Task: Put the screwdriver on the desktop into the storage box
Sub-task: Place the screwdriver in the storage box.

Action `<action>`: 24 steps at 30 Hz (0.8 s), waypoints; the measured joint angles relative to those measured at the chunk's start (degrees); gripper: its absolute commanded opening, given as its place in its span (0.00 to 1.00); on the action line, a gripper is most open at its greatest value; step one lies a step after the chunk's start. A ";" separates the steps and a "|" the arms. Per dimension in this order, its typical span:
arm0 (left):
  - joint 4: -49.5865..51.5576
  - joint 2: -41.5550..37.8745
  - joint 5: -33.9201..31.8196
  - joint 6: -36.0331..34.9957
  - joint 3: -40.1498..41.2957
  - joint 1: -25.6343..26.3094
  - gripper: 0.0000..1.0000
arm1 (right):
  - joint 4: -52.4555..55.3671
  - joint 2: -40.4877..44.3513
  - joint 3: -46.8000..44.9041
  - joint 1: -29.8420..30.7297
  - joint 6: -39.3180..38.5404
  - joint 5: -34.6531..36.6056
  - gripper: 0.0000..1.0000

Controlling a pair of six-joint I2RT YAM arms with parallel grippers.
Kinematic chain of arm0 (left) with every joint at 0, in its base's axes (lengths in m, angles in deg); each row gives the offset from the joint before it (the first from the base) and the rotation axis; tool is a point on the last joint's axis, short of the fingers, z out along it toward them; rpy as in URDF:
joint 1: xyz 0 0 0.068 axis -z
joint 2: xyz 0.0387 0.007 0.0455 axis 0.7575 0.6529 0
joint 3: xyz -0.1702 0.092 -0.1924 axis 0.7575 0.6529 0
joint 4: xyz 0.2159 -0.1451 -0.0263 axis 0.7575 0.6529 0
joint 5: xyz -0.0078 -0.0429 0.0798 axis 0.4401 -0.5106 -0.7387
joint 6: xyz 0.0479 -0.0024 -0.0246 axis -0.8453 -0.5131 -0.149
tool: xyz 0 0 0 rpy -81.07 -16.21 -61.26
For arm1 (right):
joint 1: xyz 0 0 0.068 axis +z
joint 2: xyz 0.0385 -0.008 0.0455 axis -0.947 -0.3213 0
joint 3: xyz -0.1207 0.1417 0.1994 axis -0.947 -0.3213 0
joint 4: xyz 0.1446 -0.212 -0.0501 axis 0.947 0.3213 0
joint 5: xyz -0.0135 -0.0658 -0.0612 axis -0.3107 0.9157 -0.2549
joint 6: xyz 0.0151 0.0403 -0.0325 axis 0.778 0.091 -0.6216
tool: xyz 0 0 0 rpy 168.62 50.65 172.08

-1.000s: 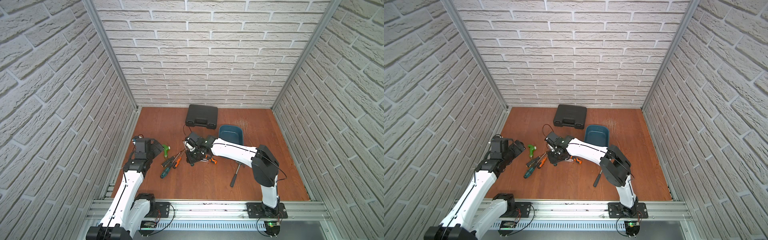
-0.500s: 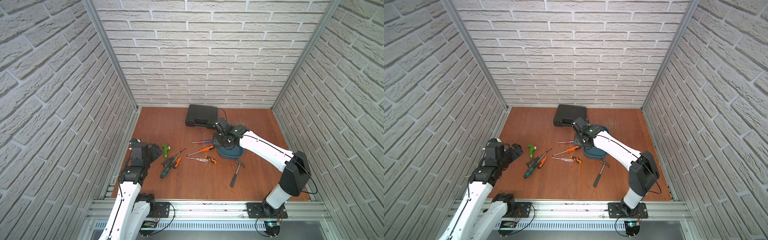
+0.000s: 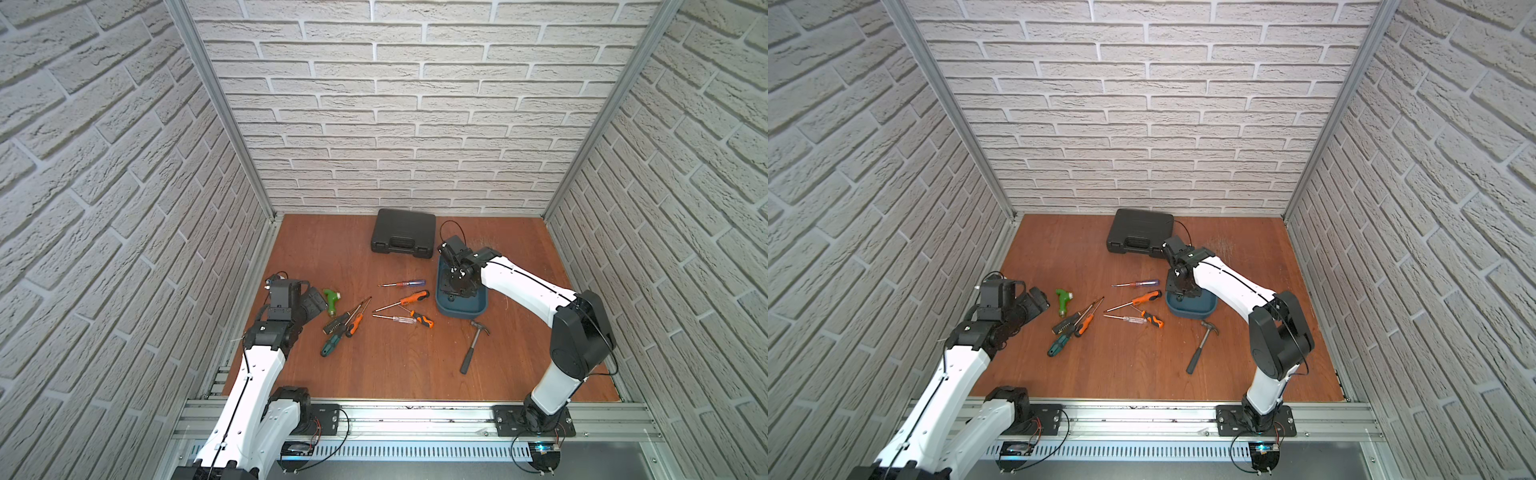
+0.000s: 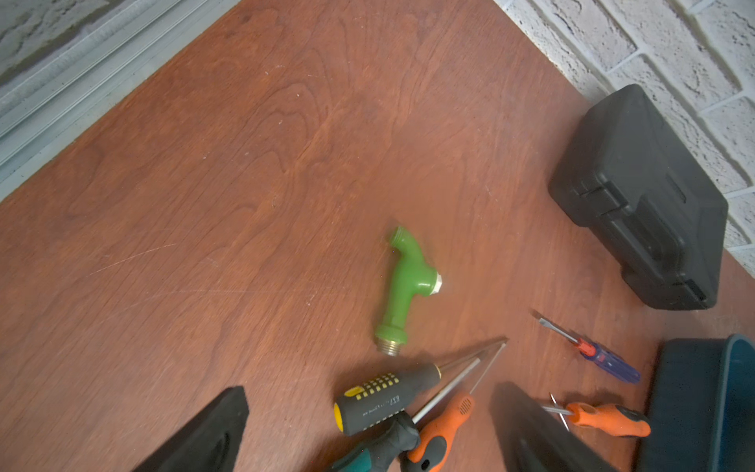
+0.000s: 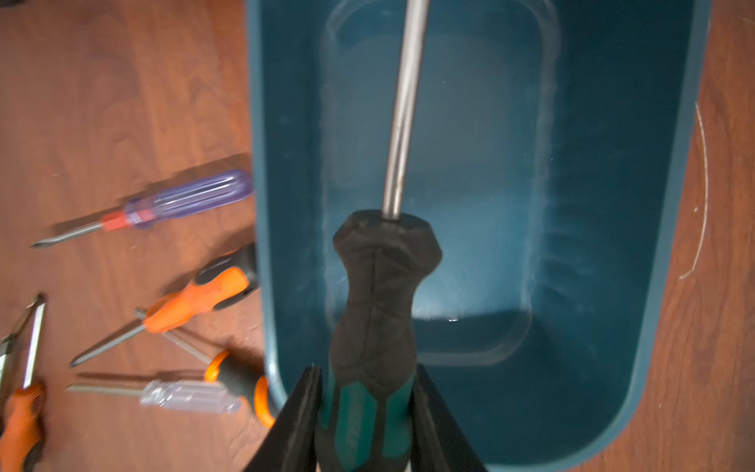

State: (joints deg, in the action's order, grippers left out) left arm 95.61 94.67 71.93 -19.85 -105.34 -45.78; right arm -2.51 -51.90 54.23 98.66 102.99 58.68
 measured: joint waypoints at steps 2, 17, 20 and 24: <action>-0.02 0.48 0.22 0.37 -0.28 0.00 0.98 | -0.28 -1.68 0.02 -0.66 -1.11 -0.31 0.02; 1.27 0.79 -0.04 3.91 -0.28 0.09 0.98 | -2.51 -8.52 0.13 -2.19 -5.81 -3.32 0.37; 2.14 0.79 -0.59 4.26 -0.28 0.09 0.98 | -2.43 -8.74 0.24 -2.23 -6.64 -3.48 0.51; 3.39 1.18 -1.36 4.55 -0.28 0.09 0.96 | -2.45 -8.46 1.16 -2.23 -8.07 -3.43 0.58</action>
State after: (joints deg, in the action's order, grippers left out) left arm 99.00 95.85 70.57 -15.31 -105.62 -45.69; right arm -4.96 -60.36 55.39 96.43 94.92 55.25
